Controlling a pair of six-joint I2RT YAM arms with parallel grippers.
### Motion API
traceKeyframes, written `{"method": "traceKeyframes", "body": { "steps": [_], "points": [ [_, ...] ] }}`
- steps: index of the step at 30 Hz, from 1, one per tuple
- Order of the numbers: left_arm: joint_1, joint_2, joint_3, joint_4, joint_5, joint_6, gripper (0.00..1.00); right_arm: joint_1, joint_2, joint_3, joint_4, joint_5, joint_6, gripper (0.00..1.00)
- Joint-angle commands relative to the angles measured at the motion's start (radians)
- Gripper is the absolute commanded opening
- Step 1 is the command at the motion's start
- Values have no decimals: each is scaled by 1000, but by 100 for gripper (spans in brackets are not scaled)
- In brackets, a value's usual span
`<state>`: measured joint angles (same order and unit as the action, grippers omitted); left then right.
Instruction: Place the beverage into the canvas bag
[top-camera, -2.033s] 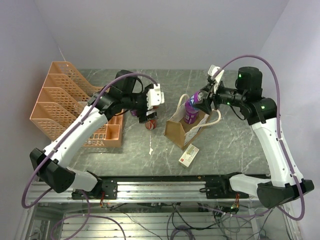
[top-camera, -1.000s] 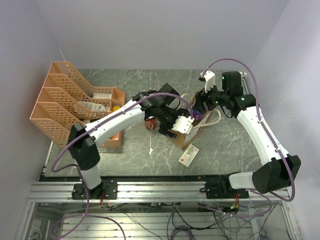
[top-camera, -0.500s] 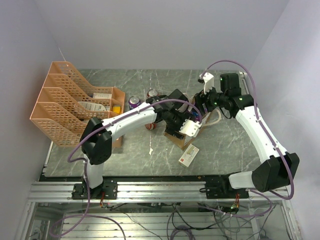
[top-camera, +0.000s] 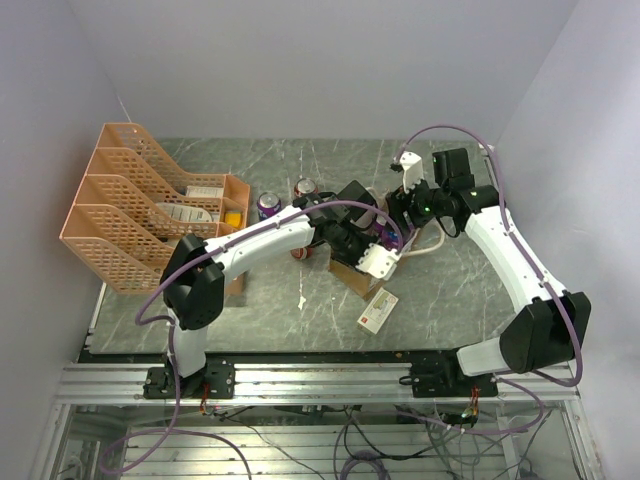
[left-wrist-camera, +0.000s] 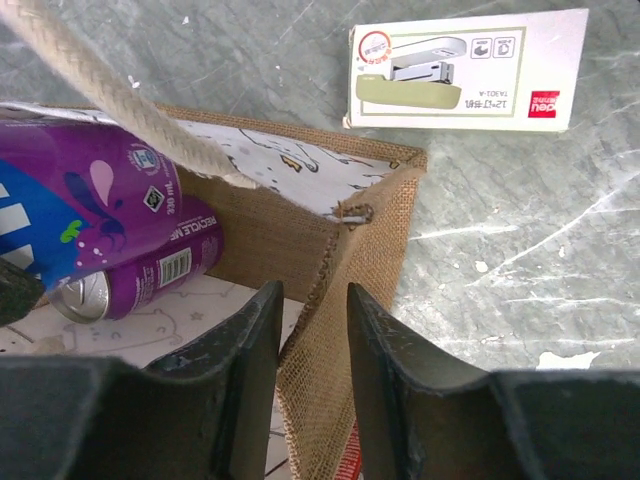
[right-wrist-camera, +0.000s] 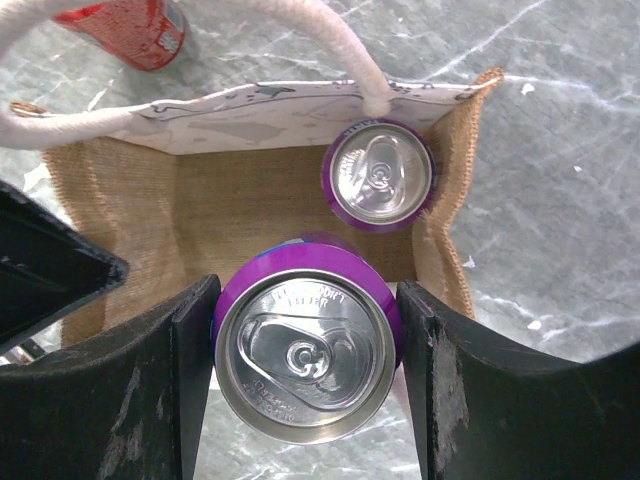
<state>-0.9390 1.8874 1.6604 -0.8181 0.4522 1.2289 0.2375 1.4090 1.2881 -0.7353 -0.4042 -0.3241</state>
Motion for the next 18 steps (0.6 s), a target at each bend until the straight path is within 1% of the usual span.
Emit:
{"method": "traceKeyframes", "body": {
  "steps": [1, 6, 11, 18],
  "points": [
    [-8, 22, 10, -76, 50, 25, 40, -2, -18, 10, 36, 77, -15, 0],
    [-8, -3, -28, -68, 61, 42, 29, 3, 8, -8, 36, 144, -28, 0],
    [-8, -10, -40, -72, 61, 50, 20, 7, 24, -33, 82, 197, -26, 0],
    [-8, -18, -62, -66, 63, 63, 11, 7, 42, -77, 158, 185, -9, 0]
  ]
}}
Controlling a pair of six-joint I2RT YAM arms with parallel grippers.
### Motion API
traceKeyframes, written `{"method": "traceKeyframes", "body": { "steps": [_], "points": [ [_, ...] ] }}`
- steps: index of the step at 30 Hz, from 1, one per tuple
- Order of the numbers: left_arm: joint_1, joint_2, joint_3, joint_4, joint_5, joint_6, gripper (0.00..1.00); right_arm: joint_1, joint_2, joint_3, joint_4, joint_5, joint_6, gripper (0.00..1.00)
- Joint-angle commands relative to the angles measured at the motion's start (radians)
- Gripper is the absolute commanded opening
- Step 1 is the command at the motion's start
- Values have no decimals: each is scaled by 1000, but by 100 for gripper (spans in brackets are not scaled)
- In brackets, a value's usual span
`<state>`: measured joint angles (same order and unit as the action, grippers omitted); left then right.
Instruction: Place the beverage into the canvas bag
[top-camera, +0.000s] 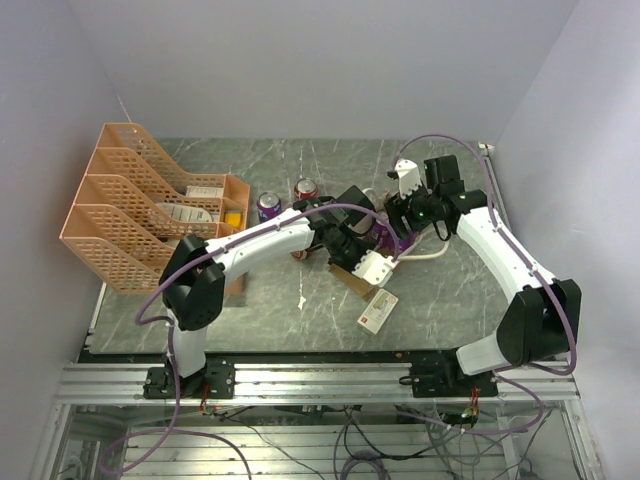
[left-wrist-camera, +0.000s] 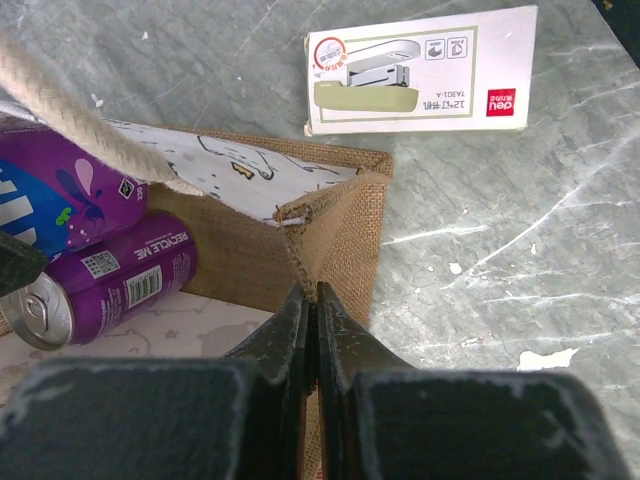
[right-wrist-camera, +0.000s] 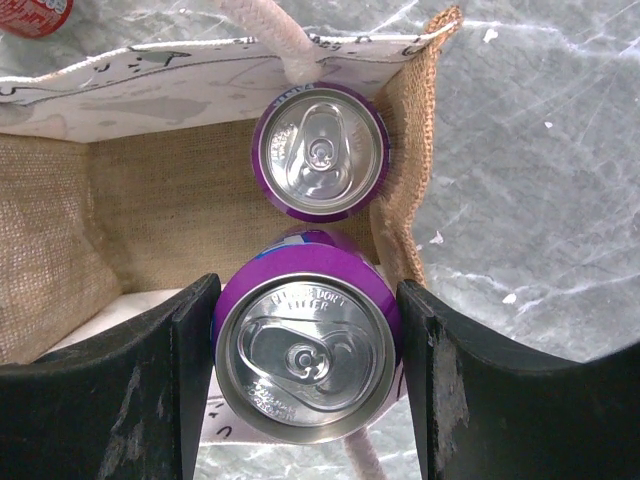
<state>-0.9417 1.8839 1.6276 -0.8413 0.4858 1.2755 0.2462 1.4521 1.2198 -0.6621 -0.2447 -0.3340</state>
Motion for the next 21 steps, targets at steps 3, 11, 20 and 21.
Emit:
{"method": "traceKeyframes", "body": {
  "steps": [3, 11, 20, 21],
  "points": [
    [-5, -16, -28, -42, 29, 12, 8, -1, 0, -22, 98, -14, -9, 0],
    [-5, -30, -42, -16, 32, 4, 7, 16, -3, -35, 82, -202, -36, 0],
    [-6, -42, -50, -18, 39, 13, 7, 48, 5, -81, 191, -298, 2, 0],
    [-6, -44, -53, -17, 39, 16, 7, 55, 8, -89, 211, -300, 14, 0]
  ]
}}
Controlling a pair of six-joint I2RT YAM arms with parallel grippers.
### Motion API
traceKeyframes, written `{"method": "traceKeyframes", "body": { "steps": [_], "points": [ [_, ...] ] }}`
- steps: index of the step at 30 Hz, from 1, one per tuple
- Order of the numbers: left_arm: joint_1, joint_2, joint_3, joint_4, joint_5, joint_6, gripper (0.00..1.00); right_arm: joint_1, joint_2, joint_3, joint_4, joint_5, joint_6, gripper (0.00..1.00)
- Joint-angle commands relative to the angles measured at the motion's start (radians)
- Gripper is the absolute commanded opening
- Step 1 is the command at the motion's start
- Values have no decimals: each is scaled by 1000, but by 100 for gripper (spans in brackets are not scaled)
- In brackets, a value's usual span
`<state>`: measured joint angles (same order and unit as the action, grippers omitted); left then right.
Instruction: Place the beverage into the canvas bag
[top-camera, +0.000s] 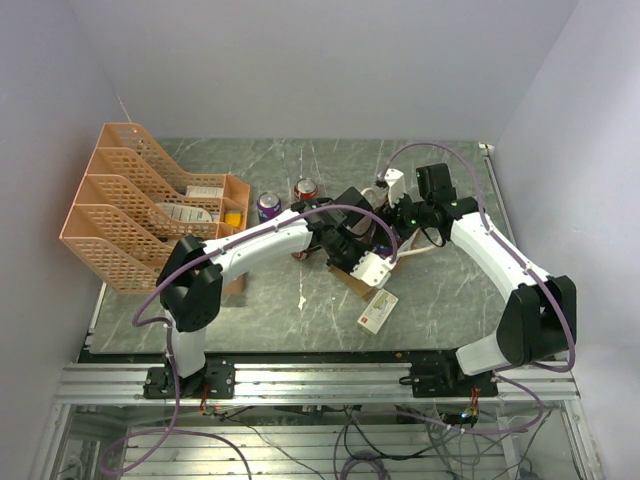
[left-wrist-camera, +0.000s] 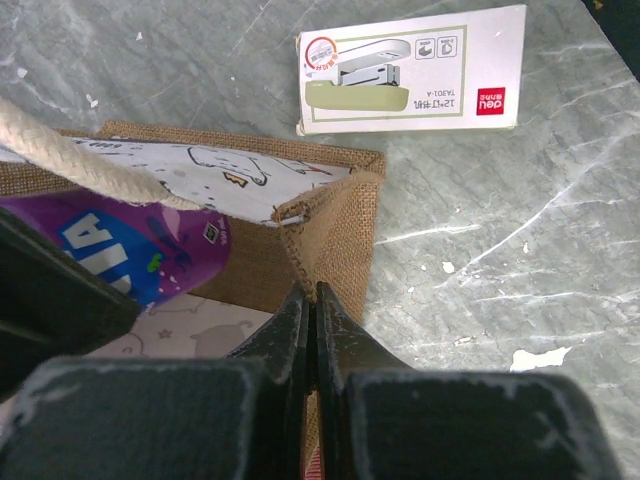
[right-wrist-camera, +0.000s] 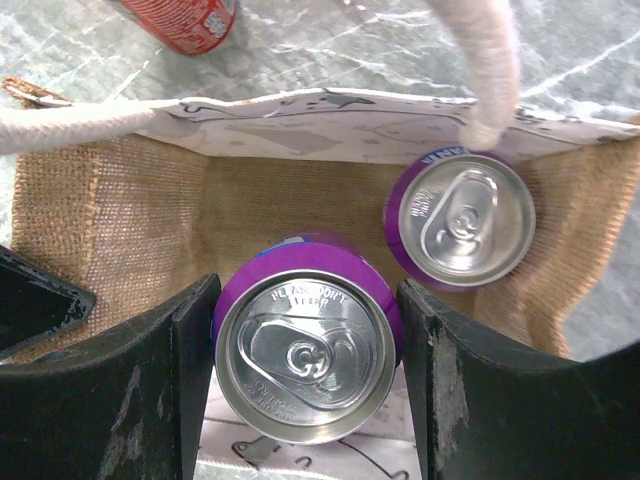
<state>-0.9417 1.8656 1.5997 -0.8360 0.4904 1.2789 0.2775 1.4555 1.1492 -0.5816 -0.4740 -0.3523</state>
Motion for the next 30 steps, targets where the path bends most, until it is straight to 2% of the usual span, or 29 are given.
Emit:
{"method": "traceKeyframes", "body": {
  "steps": [1, 11, 20, 30],
  "points": [
    [-5, -28, -29, -18, 33, 13, 7, 31, 8, -23, 150, -70, 42, 0],
    [-6, -34, -44, -17, 39, 30, 7, 68, 27, -79, 331, 11, 115, 0],
    [-5, -37, -53, -15, 34, 35, 7, 75, 65, -86, 406, 14, 131, 4],
    [-5, -36, -51, -20, 36, 40, 7, 91, 111, -87, 417, 10, 101, 10]
  ]
}}
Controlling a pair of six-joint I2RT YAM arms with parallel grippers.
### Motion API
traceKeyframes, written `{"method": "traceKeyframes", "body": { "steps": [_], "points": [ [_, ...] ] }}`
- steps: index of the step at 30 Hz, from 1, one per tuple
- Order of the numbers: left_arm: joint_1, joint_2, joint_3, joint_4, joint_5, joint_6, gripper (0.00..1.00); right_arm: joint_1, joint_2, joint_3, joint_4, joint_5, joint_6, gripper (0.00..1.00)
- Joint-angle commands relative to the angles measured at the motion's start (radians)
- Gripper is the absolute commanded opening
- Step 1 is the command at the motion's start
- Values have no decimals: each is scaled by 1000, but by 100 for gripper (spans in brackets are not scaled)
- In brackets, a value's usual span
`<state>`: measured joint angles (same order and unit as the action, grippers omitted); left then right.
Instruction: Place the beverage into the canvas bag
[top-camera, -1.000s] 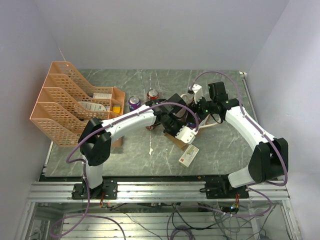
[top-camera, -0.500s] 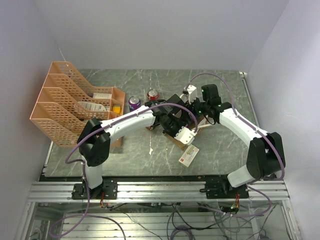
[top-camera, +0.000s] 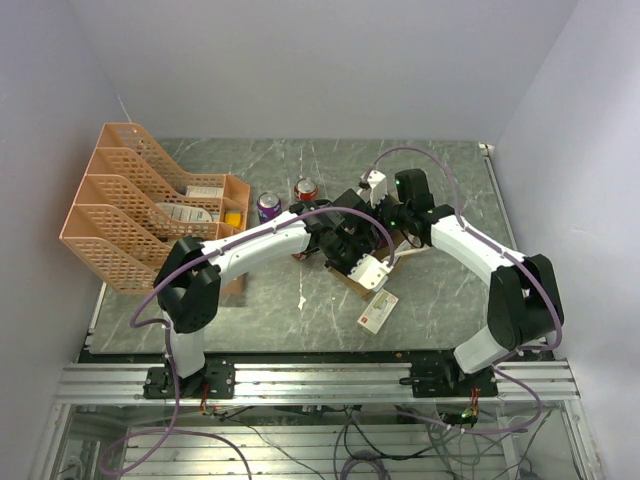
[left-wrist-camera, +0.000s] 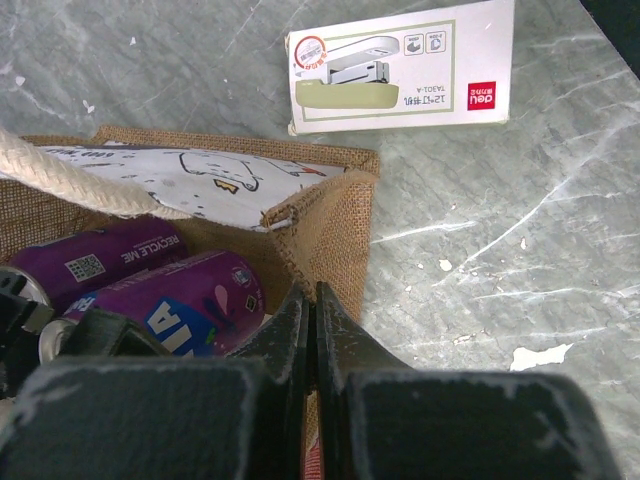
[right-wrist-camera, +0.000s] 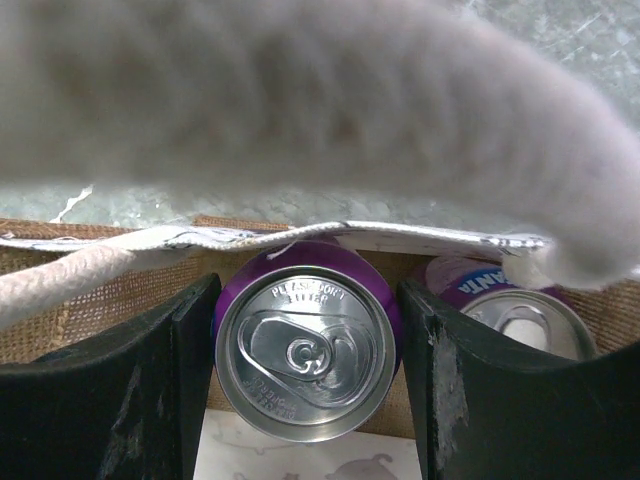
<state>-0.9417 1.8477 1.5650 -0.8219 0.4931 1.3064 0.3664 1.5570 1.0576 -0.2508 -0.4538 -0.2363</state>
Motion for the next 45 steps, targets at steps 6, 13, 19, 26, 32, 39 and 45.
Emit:
{"method": "traceKeyframes", "body": {
  "steps": [6, 13, 19, 26, 32, 39, 45],
  "points": [
    [-5, -17, -21, -37, 35, 13, 7, 3, 36, -11, 113, -6, -37, 15],
    [-4, -24, -29, -30, 30, 13, 7, 5, 54, -24, 126, -31, -65, 28],
    [-5, -18, -23, -34, 29, 12, 7, 17, 56, -18, 112, -47, -84, 48],
    [-5, -16, -18, -39, 27, 12, 7, 32, 56, -13, 97, -42, -92, 60],
    [-3, -16, -21, -39, 24, 12, 7, 35, 42, -4, 78, -51, -103, 66],
    [-5, -13, -11, -48, 22, 11, 7, 34, 38, 9, 55, -64, -108, 71],
    [-4, -13, -13, -47, 21, 11, 7, 34, 27, 37, 29, -78, -112, 76]
  ]
}}
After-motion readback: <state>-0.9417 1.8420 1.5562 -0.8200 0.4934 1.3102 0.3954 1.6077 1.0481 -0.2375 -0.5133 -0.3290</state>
